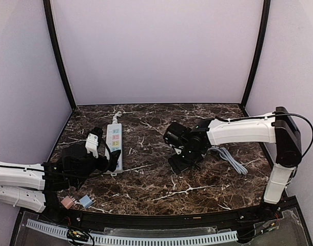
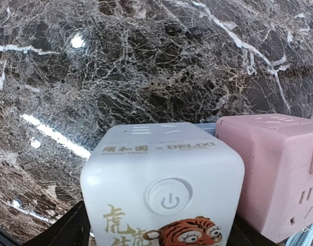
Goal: Insert the plug
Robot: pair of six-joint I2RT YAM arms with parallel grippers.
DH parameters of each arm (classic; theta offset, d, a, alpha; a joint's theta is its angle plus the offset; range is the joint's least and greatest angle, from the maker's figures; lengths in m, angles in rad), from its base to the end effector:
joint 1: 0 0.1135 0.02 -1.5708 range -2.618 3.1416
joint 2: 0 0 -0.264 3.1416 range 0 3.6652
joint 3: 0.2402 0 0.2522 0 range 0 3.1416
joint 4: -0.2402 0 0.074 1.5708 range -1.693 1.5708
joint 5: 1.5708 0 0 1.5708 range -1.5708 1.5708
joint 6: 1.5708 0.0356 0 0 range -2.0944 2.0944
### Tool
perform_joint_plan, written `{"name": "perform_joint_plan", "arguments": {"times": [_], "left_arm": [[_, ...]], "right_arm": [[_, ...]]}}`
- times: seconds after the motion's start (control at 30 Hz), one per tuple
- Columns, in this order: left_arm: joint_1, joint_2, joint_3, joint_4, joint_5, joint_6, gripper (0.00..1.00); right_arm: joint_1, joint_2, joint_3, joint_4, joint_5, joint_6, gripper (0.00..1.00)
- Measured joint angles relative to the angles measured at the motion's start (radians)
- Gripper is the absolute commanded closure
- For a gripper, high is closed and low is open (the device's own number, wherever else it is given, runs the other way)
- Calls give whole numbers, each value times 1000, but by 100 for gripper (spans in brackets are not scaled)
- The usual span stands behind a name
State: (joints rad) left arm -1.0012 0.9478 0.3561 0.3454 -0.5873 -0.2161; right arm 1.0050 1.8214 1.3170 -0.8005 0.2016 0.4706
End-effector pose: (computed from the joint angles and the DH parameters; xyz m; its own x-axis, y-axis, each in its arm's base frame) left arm 0.1262 -0.1605 0.2158 -0.2166 0.0073 -0.9762 0.3735 0.9245 -0.0760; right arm 0.1977 0.2980 0.1983 -0.8232 -0.4677 -0.3218 -0.4775 0.8770 -0.0531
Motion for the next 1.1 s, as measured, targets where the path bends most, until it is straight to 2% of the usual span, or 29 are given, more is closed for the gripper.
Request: {"name": "perform_joint_plan", "arguments": {"times": [0.57,0.67,0.77,0.9,1.1], "left_arm": [[0,0,0,0,1,0,1],[0,2,0,1,-3,0,1],[0,16,0,0,-14,2,1],[7,62,16,-22,-36,0,1],[45,178,117,-116,-58,-37,1]], "right_arm": [[23,-150,84,-145,87,12,13],[25,-192,83,-139,113,17,10],[25,-229,76,-115,140,23,2],[25,-264,41,-66,166,23,1],[25,-300,-45,23,169,17,1]]}}
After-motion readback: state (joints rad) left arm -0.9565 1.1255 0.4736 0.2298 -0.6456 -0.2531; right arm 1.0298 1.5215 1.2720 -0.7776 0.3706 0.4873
